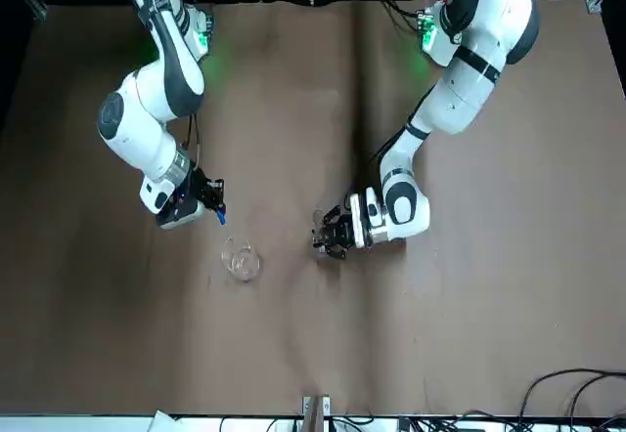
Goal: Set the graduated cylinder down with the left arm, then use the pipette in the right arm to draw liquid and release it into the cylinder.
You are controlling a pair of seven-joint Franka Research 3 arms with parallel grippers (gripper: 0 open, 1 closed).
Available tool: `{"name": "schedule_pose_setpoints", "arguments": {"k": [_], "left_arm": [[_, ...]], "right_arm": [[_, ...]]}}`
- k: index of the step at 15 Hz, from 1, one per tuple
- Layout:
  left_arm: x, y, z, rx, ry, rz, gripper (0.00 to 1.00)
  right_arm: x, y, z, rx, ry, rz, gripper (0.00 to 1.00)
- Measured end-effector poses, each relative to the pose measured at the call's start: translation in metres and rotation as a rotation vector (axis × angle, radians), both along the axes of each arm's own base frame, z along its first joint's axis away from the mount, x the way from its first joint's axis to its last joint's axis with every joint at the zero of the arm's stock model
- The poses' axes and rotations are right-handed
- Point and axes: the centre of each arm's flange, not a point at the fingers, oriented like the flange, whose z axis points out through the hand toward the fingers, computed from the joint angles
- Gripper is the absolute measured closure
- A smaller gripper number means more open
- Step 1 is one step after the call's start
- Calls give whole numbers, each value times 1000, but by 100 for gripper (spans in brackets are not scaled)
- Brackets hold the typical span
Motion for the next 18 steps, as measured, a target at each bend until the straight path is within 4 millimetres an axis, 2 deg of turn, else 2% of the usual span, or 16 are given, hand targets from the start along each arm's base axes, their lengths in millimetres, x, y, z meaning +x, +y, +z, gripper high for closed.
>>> {"name": "schedule_pose_setpoints", "arguments": {"k": [18], "left_arm": [[6, 11, -4, 10, -16, 12, 58]], "right_arm": [[1, 1, 3, 4, 0, -18, 93]]}}
